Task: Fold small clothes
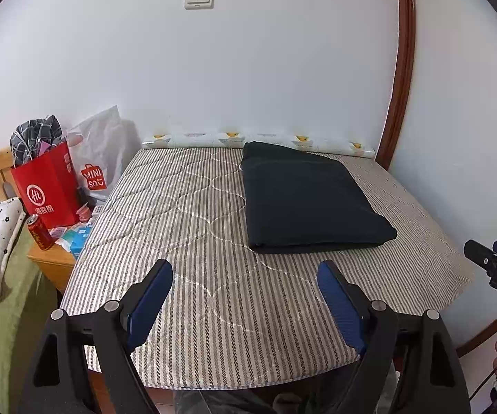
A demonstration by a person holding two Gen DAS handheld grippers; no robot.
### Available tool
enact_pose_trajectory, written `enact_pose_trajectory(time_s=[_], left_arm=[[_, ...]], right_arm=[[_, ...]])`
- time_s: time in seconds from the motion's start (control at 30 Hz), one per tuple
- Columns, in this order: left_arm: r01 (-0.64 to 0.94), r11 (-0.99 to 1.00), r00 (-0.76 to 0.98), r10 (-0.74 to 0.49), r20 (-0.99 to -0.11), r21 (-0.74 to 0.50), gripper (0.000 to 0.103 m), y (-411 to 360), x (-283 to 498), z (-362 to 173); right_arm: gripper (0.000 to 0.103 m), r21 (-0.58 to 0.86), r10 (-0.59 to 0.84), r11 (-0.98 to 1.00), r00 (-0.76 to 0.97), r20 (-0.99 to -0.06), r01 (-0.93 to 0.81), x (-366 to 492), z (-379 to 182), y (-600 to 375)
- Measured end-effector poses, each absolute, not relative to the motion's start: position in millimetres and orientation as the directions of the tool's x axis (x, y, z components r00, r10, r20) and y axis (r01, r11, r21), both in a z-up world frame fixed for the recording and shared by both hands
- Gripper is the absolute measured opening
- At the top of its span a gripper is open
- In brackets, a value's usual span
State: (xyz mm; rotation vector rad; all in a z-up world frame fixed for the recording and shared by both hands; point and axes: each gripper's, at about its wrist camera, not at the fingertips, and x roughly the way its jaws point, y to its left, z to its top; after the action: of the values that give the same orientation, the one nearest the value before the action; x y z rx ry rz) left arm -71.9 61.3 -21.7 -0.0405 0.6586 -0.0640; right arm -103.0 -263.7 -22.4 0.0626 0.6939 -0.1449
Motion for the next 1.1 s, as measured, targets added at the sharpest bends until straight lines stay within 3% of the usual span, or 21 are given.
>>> enact_pose_trajectory(time_s=[1.1], left_arm=[[0.040,0.997,0.780,-0.071,-0.622,-0.064,0.085,62,-69,-28]], right_arm=[[0.103,0.025,-0.108,0.986,0.737,-0.667,0.167,-100,-34,-267]])
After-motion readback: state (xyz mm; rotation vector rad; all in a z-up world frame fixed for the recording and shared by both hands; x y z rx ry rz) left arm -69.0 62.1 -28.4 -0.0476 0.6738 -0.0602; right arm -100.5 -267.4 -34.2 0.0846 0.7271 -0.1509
